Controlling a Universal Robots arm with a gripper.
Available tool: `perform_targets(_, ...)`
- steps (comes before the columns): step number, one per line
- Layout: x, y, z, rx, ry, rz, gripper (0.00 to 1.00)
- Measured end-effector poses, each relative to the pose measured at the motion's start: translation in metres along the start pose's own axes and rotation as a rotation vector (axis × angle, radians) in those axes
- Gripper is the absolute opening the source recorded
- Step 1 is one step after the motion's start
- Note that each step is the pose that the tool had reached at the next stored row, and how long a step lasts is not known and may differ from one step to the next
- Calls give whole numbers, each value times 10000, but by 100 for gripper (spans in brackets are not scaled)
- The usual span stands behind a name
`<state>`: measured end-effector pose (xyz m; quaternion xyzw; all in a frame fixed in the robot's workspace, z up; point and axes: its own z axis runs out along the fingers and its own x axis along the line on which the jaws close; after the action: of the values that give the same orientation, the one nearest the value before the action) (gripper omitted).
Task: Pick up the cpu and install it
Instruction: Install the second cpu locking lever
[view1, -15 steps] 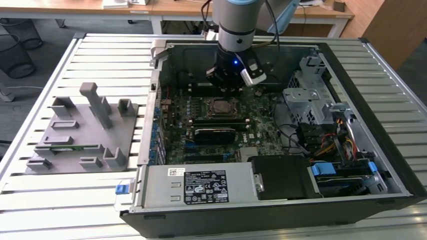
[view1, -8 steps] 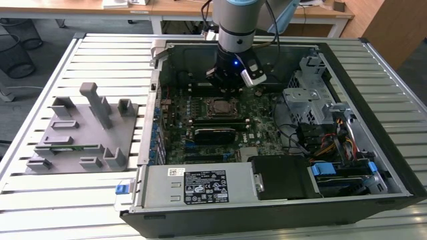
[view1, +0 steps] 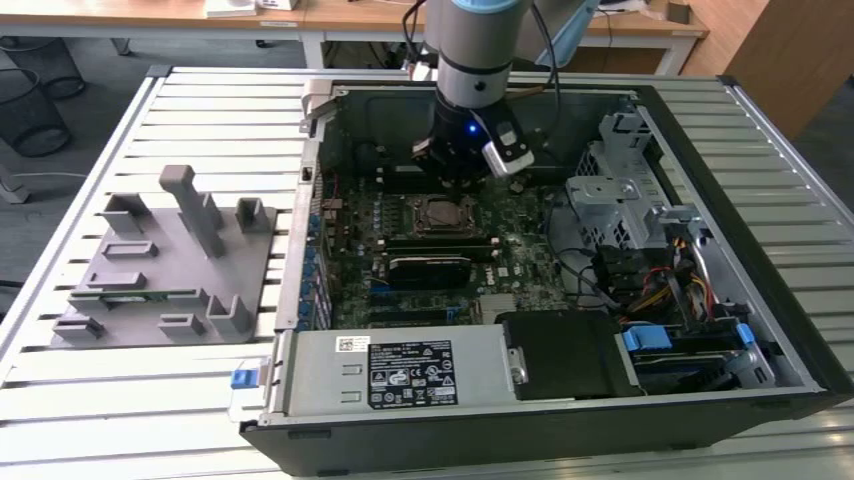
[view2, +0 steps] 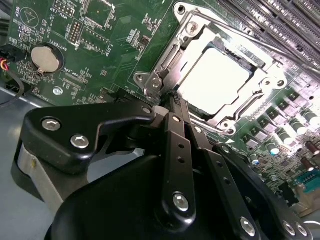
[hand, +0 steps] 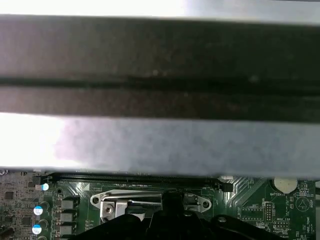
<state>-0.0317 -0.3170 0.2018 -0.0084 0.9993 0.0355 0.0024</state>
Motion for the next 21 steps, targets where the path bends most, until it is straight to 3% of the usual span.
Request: perform_targets(21, 1, -102, -7, 0, -1, 0, 11)
